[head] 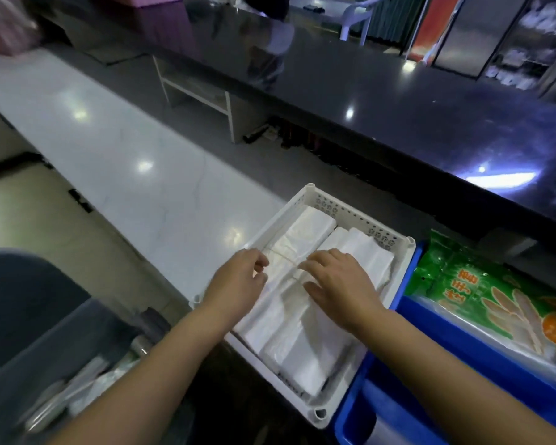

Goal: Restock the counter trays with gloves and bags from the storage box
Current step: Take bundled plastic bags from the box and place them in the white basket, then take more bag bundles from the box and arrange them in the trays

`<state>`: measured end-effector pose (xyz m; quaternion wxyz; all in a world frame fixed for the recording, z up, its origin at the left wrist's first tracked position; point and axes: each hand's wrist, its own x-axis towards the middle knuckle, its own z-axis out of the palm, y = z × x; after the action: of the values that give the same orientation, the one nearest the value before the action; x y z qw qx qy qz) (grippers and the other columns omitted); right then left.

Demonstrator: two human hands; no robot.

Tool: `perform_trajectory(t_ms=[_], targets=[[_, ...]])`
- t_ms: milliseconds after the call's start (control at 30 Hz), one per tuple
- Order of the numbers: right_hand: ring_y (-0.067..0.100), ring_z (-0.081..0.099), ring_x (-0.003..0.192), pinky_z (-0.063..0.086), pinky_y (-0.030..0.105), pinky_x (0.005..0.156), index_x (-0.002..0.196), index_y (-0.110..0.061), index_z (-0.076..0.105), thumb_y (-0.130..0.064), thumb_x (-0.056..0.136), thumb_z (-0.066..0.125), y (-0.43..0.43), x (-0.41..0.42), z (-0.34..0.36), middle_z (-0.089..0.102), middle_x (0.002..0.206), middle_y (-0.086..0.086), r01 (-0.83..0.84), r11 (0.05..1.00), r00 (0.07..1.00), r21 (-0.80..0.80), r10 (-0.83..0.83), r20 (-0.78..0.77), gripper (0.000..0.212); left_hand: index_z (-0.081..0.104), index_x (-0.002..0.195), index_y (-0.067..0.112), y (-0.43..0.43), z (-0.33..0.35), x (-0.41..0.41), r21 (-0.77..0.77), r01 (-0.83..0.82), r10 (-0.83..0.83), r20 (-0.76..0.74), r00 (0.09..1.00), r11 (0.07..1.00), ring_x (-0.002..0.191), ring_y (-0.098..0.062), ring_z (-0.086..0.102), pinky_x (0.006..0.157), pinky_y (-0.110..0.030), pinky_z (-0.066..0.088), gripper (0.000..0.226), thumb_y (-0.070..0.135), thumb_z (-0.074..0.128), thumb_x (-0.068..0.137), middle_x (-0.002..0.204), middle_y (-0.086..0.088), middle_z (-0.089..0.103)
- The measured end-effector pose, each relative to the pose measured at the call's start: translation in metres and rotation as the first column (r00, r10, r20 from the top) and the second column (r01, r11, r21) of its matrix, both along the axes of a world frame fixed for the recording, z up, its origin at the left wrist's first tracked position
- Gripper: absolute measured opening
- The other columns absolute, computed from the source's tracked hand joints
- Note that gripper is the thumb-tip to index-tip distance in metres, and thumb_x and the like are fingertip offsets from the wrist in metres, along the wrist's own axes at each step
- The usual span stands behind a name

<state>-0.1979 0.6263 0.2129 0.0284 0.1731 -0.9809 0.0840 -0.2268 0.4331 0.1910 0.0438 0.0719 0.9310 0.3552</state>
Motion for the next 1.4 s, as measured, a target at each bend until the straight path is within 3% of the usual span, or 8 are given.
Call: perform_trajectory(t_ms=[200,300,467,700,800,967,1200,1400], targets=[[0.024,0.068,0.082,0.053,0.031,0.071,0.105,-0.016,0.068,-0.017,0.083,0.064,-0.082,0.009,0.033,0.074,0.093,0.004,-0.164,0.984,0.983,-0.063,0.158,-0.09,0.022,0.058,0.076,0.037,-0.087,0.025,0.022,0.068,-0.163,0.167,-0.066,0.984,0.984,0.066,-0.001,0.058,0.058,-0.024,0.05,0.021,0.018,0.057,0.085,0.075,0.018,0.06],[0.02,0.07,0.069,0.052,0.023,0.062,0.092,-0.015,0.073,-0.013,0.076,0.071,-0.135,0.013,0.041,0.075,0.078,0.002,-0.244,0.966,0.961,-0.08,0.231,-0.15,0.016,0.056,0.072,0.041,-0.134,0.03,0.046,0.012,-0.201,0.202,-0.065,0.977,0.979,0.066,0.001,0.056,0.052,-0.018,0.038,0.023,0.023,0.057,0.085,0.072,0.019,0.06],[0.024,0.06,0.084,0.05,0.036,0.068,0.1,-0.019,0.066,-0.023,0.091,0.041,-0.237,0.016,0.025,0.069,0.09,0.002,-0.33,0.944,0.943,0.008,0.33,-0.047,0.027,0.063,0.079,0.031,-0.245,0.03,0.095,-0.027,-0.324,0.322,-0.05,0.945,0.946,0.069,-0.008,0.059,0.057,-0.028,0.045,0.011,0.024,0.058,0.086,0.073,0.012,0.064],[0.027,0.064,0.081,0.043,0.03,0.06,0.094,-0.018,0.068,-0.028,0.088,0.046,-0.38,0.049,-0.032,0.07,0.087,0.003,-0.432,0.901,0.9,0.042,0.428,0.083,0.024,0.067,0.086,0.023,-0.419,-0.023,0.171,-0.089,-0.551,0.557,0.087,0.826,0.83,0.084,-0.023,0.064,0.07,-0.035,0.051,0.009,0.021,0.058,0.085,0.09,0.0,0.072],[0.029,0.064,0.088,0.046,0.034,0.067,0.099,-0.02,0.066,-0.029,0.089,0.049,-0.42,0.063,-0.071,0.071,0.094,0.006,-0.385,0.923,0.901,0.024,0.37,0.228,0.022,0.067,0.089,0.024,-0.466,-0.053,0.202,-0.153,-0.573,0.592,0.142,0.793,0.805,0.086,-0.024,0.065,0.068,-0.032,0.05,0.01,0.024,0.057,0.086,0.093,-0.003,0.073],[0.029,0.063,0.097,0.046,0.034,0.072,0.102,-0.021,0.066,-0.031,0.089,0.051,-0.444,0.081,-0.134,0.07,0.104,0.008,-0.276,0.958,0.855,0.072,0.211,0.474,0.023,0.066,0.089,0.026,-0.505,-0.098,0.24,-0.185,-0.592,0.62,0.256,0.742,0.785,0.081,-0.022,0.063,0.065,-0.03,0.049,0.012,0.025,0.053,0.088,0.091,0.0,0.072],[0.036,0.063,0.092,0.047,0.036,0.068,0.094,-0.015,0.066,-0.027,0.088,0.051,-0.457,0.073,-0.216,0.07,0.099,0.014,-0.3,0.941,0.761,0.156,0.137,0.634,0.02,0.061,0.082,0.028,-0.518,-0.164,0.253,-0.263,-0.557,0.616,0.328,0.716,0.788,0.069,-0.015,0.058,0.058,-0.027,0.045,0.014,0.024,0.049,0.09,0.078,0.006,0.063],[0.031,0.064,0.099,0.05,0.034,0.078,0.101,-0.016,0.067,-0.022,0.09,0.051,-0.486,0.028,-0.307,0.068,0.11,0.013,-0.35,0.924,0.676,0.154,0.135,0.724,0.021,0.068,0.08,0.018,-0.527,-0.222,0.236,-0.466,-0.386,0.538,0.252,0.805,0.796,0.063,-0.022,0.062,0.054,-0.028,0.05,0.004,0.016,0.065,0.081,0.073,-0.003,0.068]])
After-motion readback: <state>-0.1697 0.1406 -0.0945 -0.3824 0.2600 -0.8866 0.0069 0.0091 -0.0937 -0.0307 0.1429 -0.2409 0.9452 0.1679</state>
